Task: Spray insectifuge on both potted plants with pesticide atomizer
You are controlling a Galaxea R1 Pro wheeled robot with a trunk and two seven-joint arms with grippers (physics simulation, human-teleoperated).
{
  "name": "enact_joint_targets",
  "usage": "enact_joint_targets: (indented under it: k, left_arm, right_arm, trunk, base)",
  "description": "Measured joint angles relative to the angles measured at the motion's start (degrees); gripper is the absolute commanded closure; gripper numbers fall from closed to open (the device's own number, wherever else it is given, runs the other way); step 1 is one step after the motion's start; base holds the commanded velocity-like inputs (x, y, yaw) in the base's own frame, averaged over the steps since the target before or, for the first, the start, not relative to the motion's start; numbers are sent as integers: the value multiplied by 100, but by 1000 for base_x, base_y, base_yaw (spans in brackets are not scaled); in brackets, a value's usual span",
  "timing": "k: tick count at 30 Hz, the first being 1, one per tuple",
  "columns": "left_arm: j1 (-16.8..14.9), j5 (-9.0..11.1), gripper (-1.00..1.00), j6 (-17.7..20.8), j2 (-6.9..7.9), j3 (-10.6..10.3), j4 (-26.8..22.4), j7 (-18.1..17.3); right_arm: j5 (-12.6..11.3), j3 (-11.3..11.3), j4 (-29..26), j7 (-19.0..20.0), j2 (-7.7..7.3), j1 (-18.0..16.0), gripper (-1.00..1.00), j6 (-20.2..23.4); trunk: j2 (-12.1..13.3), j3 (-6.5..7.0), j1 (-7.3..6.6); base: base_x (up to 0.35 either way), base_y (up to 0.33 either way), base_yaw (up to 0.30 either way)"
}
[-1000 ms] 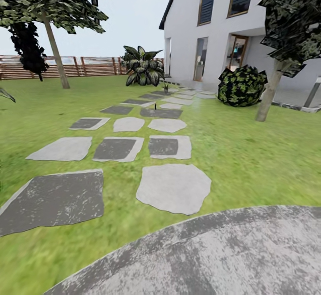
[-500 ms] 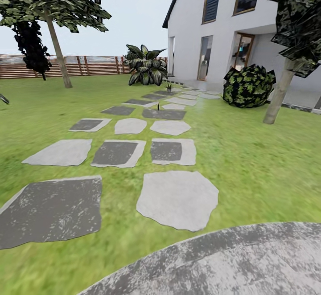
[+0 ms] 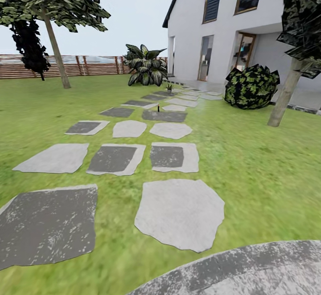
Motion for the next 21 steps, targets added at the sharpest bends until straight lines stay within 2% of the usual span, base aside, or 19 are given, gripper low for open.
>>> enact_joint_targets:
  k: [21]
  left_arm:
    - [0,0,-100,0,0,-8,0,0]
  right_arm:
    - [0,21,1,0,0,0,-100,0]
  trunk:
    - [0,0,0]
  base:
    - [334,98,0]
